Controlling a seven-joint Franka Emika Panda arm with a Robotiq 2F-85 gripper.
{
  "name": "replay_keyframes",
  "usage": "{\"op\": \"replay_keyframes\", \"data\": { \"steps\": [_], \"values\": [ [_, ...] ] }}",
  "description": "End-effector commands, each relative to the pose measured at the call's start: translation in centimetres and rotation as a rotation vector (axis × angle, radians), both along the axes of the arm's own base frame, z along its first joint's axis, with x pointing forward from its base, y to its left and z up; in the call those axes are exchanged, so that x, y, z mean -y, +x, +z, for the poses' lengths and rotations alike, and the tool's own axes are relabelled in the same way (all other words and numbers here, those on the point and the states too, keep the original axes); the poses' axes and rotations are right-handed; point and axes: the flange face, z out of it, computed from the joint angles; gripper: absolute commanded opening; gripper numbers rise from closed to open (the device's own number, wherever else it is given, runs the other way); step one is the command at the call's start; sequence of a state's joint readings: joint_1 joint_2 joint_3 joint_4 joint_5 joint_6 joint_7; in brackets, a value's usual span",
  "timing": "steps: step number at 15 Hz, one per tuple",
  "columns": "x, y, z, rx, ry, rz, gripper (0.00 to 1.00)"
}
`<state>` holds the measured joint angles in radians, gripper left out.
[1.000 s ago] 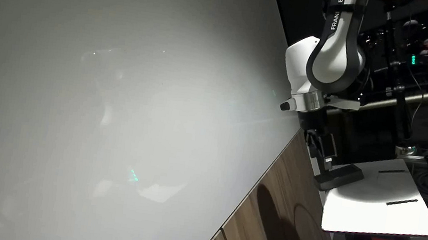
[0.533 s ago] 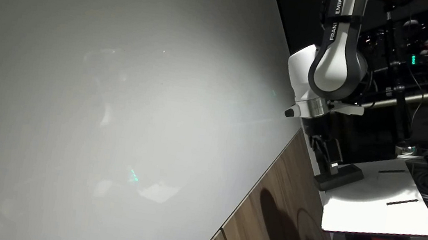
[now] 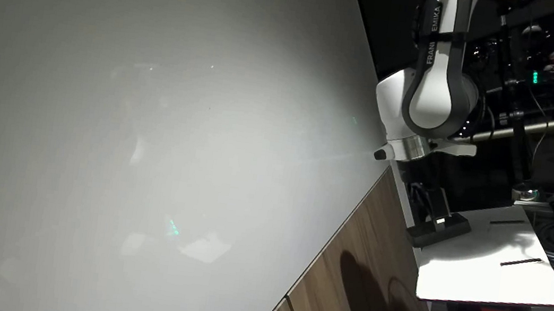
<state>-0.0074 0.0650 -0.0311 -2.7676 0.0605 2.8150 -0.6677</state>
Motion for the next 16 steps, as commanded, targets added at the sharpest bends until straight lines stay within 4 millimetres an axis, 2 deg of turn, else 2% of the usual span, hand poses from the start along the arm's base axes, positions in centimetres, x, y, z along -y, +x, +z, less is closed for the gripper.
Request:
{"op": "replay_keyframes", "data": {
  "steps": [1, 3, 6, 10, 12, 13, 14, 16],
  "values": [
    [0.1, 0.1, -0.4, 0.014, -0.002, 0.015, 0.69],
    [-0.1, 0.1, -0.4, 0.017, -0.005, 0.017, 0.53],
    [-1.6, 0.5, 0.8, 0.032, -0.015, 0.003, 0.31],
    [-4.1, 1.5, 3.6, 0.088, -0.065, -0.048, 0.28],
    [-3.9, 1.7, 5.3, 0.127, -0.119, -0.103, 0.28],
    [-4.1, 0.6, 5.6, 0.135, -0.138, -0.137, 0.28],
    [-4.4, 1.2, 5.8, 0.140, -0.161, -0.171, 0.28],
    [-5.0, 1.0, 5.5, 0.109, -0.194, -0.244, 0.28]
  ]
}}
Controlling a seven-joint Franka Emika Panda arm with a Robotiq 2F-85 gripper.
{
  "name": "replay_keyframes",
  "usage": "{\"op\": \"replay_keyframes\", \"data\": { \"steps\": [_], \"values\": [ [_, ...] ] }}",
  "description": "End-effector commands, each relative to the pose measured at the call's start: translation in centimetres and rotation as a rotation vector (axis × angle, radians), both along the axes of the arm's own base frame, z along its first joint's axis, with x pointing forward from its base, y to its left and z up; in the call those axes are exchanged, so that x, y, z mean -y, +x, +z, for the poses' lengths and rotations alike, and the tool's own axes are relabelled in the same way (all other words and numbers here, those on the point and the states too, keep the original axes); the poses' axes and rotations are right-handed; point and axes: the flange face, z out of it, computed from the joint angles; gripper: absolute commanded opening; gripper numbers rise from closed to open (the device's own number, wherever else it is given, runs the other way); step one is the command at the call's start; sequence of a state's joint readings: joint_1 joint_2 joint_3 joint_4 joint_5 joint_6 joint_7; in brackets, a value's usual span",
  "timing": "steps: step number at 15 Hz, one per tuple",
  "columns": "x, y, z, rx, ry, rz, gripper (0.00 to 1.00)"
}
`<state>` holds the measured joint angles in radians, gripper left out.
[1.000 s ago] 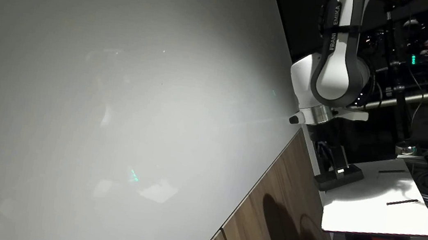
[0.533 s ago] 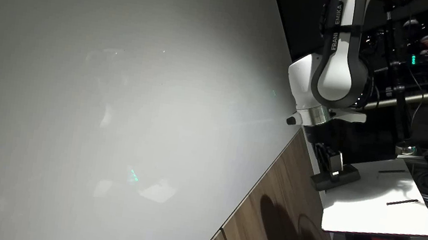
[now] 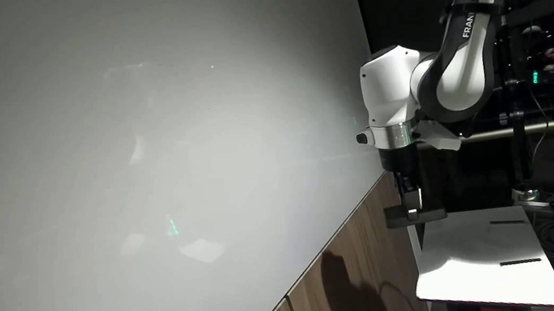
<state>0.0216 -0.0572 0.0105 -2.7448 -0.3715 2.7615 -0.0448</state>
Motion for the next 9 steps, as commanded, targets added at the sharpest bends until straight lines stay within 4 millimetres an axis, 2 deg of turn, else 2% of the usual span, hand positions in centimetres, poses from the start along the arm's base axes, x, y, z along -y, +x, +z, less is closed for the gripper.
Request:
{"op": "replay_keyframes", "data": {
  "steps": [1, 6, 9],
  "values": [
    [-0.6, -0.9, 0.1, -0.044, -0.040, -0.132, 0.28],
    [-2.5, -1.5, -1.2, -0.122, 0.084, -0.221, 0.28],
    [-3.1, -1.3, -1.1, -0.107, 0.148, -0.240, 0.28]
  ]
}}
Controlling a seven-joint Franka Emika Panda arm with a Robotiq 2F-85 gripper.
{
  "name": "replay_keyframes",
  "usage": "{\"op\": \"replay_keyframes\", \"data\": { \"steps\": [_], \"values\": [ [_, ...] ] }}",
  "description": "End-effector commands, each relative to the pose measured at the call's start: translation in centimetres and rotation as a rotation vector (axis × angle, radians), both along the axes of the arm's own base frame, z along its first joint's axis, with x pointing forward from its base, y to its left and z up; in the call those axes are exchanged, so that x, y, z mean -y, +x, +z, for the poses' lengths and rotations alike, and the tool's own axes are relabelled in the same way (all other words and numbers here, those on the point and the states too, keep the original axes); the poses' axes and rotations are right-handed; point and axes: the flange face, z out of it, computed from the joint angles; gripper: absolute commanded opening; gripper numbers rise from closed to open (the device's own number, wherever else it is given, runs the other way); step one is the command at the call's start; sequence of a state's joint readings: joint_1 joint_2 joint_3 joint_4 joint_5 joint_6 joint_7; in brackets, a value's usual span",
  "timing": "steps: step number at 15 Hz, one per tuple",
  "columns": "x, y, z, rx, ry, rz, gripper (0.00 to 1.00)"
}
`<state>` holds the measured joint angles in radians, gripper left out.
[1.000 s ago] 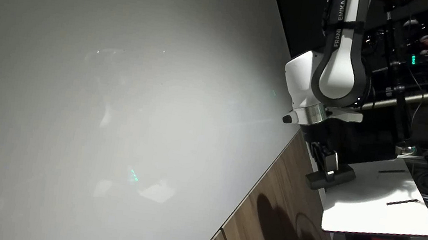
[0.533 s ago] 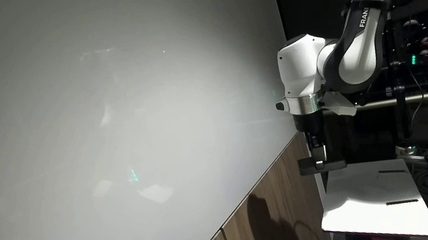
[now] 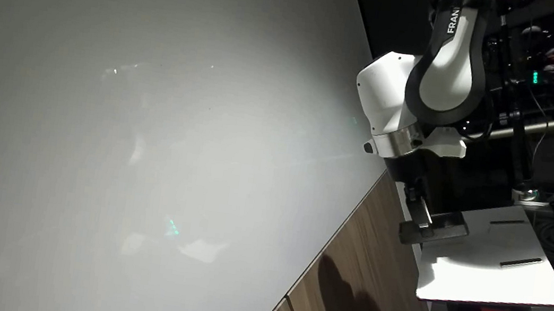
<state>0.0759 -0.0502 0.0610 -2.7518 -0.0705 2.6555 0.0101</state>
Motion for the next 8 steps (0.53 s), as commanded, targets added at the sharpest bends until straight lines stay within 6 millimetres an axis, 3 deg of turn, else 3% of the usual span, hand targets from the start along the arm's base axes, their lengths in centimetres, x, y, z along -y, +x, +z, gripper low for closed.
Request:
{"op": "replay_keyframes", "data": {
  "steps": [1, 8],
  "values": [
    [-0.3, 0.3, 0.2, 0.022, 0.055, -0.017, 0.28],
    [1.0, 0.9, -0.6, 0.062, 0.029, -0.027, 0.28]
  ]
}}
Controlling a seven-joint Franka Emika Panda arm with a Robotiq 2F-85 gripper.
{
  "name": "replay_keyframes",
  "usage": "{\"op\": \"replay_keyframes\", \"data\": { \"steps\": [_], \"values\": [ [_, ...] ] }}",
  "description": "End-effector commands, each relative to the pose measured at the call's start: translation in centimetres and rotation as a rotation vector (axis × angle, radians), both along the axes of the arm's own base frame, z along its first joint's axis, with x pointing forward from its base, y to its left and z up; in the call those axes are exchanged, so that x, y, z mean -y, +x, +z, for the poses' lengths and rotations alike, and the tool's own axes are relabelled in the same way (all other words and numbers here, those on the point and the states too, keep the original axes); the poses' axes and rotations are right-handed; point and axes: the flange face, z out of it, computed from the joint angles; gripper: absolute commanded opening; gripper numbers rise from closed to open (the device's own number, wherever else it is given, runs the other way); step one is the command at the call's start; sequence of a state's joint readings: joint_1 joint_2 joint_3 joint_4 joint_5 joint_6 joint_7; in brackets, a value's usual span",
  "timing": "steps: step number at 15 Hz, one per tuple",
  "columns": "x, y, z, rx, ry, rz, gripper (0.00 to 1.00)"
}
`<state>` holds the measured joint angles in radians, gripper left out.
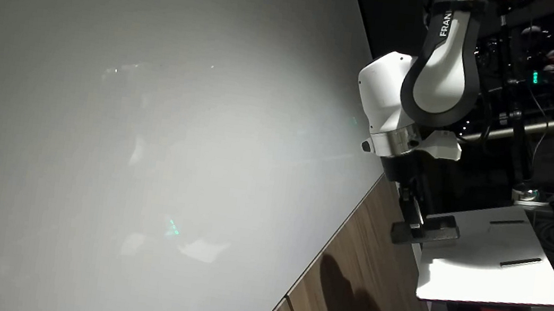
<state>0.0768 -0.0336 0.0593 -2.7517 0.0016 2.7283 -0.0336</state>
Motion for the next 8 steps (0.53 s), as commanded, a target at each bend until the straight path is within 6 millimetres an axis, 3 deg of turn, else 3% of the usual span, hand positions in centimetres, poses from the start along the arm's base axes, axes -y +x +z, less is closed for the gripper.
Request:
{"op": "replay_keyframes", "data": {
  "steps": [1, 8],
  "values": [
    [1.1, 0.2, -0.8, 0.004, -0.017, -0.010, 0.28],
    [1.8, -0.3, -2.4, -0.033, -0.048, -0.014, 0.28]
  ]
}}
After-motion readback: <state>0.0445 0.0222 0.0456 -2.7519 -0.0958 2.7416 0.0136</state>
